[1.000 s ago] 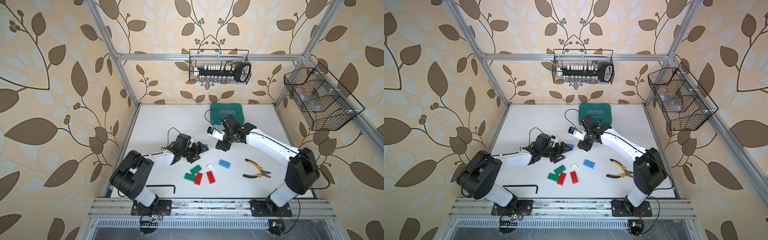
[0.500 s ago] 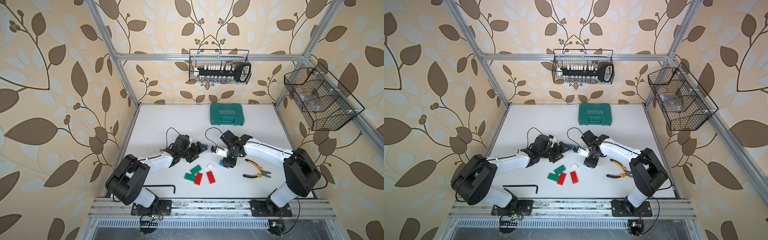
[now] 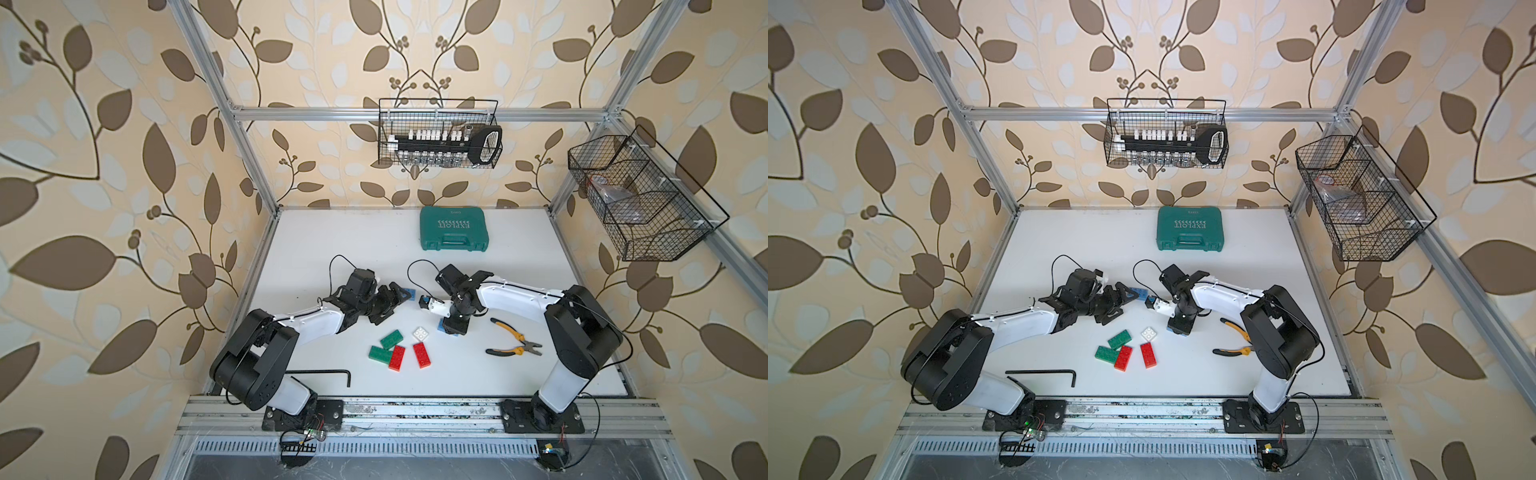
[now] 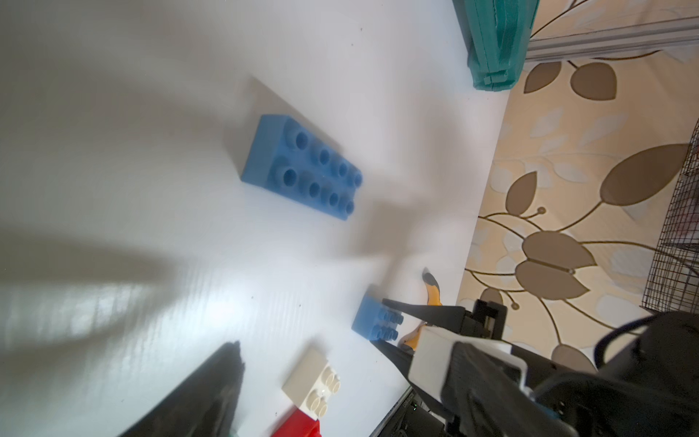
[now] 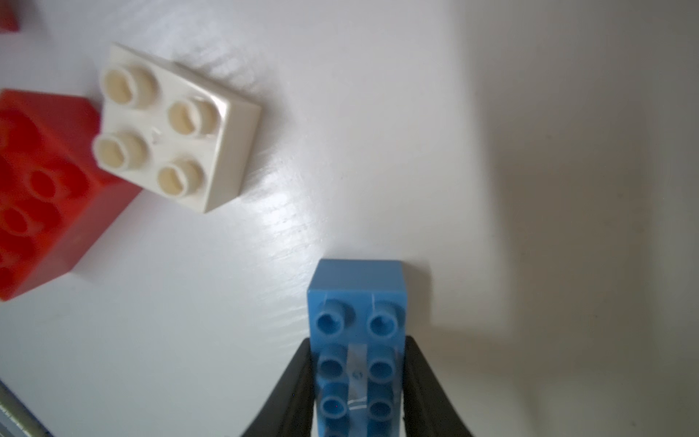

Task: Assemble a small pinwheel with lego
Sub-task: Pick up the lego brick from the center of the board, then assemble the lego brick at the center of the board.

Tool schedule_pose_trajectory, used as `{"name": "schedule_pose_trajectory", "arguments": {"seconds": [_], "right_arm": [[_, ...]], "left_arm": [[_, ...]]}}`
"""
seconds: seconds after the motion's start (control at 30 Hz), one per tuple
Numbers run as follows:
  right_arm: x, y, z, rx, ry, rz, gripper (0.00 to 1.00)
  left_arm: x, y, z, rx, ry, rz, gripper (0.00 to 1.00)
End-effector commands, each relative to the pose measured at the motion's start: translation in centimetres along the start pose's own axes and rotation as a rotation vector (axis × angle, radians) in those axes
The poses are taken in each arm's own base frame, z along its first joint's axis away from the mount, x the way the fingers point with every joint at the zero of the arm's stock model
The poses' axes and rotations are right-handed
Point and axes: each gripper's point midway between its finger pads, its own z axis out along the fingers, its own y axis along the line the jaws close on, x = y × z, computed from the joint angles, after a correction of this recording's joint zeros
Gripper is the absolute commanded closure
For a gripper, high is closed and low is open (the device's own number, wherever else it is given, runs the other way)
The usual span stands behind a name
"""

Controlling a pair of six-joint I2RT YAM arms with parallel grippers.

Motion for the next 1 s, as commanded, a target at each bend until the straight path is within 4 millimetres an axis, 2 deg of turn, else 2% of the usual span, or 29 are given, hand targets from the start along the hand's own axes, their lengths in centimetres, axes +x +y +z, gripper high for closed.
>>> {"name": "schedule_pose_trajectory", "arguments": {"seconds": [0.0,0.07,0.13,0.3,0.4,0.6,0.8,0.97], "right_arm": [[0.0,0.3,0.8,-0.027,0.026,0.001,0.67],[-0.2,0.2,0.7,-0.028,0.024,0.008,0.8],[-0.7,-0.2,-0.2,-0.008,0.015,0.01,0.85],[-2.8,-2.8,-2.0,0.055,-0.032,-0.025,0.85],[-4.0,-4.4,-1.9,0.036,-0.009,-0.036,0.85],[-7.1,-6.1,-1.1,-0.001,-0.02,-0.102,0.85],[-8.7,-6.5,-0.3,-0.038,-0.001,-0.124,0.85],[-9.0,-6.9,0.2,-0.035,0.006,-0.138,0.84]], "left_arm": [[-1.4,-0.7,-1.0,0.037,-0.038,0.016,0.1],[-2.0,-0.2,-1.3,0.031,-0.049,0.004,0.1],[-2.6,0.1,-1.6,0.026,-0.06,-0.001,0.1],[-4.7,0.1,-2.1,0.054,-0.076,-0.028,0.12],[-5.8,0.1,-1.7,0.073,-0.079,-0.05,0.12],[-7.2,-0.3,-0.9,0.077,-0.083,-0.055,0.12],[-7.4,0.2,-0.8,0.07,-0.088,-0.059,0.12],[-7.4,1.1,-0.9,0.055,-0.092,-0.067,0.12]]}}
